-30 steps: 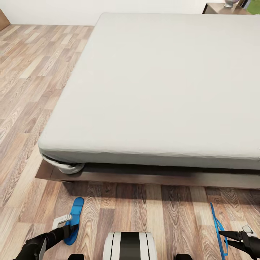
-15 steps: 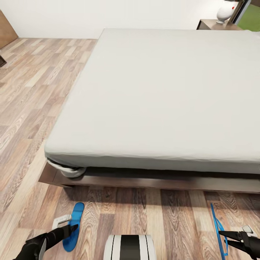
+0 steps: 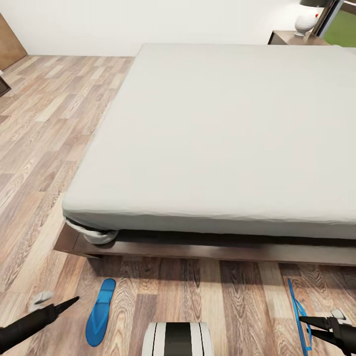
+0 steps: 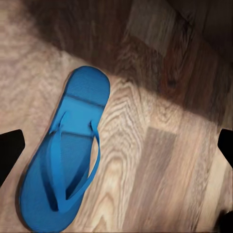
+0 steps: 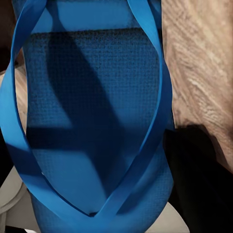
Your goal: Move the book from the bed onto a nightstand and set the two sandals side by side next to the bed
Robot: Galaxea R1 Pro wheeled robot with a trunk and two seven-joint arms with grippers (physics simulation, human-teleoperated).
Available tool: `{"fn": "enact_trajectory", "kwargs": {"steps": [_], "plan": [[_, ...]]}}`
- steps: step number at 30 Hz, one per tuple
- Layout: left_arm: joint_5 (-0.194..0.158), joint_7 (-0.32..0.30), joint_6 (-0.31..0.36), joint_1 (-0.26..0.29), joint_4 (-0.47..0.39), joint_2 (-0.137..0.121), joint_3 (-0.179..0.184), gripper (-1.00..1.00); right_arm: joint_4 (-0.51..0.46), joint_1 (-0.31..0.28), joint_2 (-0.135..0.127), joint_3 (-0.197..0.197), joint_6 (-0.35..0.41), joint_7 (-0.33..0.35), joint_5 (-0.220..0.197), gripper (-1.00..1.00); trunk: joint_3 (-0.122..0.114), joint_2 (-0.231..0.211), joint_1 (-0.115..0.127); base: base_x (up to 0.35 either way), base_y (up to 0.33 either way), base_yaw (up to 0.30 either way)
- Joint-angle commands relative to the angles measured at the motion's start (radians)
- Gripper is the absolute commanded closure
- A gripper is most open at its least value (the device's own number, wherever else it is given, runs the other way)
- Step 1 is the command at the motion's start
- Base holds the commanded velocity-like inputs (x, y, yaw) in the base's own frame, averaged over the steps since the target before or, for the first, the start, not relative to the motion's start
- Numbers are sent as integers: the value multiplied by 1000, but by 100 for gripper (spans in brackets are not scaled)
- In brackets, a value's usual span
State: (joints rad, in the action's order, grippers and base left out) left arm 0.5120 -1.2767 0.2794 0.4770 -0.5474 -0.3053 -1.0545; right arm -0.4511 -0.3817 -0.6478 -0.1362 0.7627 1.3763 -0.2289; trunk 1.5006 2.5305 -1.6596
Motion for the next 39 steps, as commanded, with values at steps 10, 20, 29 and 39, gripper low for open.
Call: {"fn": "enact_trajectory", "kwargs": {"steps": [10, 20, 29, 39], "plan": [[13, -45, 10, 2, 0, -7, -33, -100, 2, 0, 7, 3, -79, -20, 6, 100, 1, 0, 0, 0, 17, 0], [14, -44, 10, 2, 0, -6, -32, -100, 0, 0, 12, 6, -161, -265, 6, 100, 1, 0, 0, 0, 222, 0], [15, -44, 9, 2, 0, -5, -32, -100, 0, 0, 17, 6, -234, -373, 6, 100, 1, 0, 0, 0, 275, 0], [16, -43, 6, 2, 0, -2, -32, -100, -60, 0, 55, 7, -235, -489, 7, 100, 1, 0, 0, 0, 277, 0]]}}
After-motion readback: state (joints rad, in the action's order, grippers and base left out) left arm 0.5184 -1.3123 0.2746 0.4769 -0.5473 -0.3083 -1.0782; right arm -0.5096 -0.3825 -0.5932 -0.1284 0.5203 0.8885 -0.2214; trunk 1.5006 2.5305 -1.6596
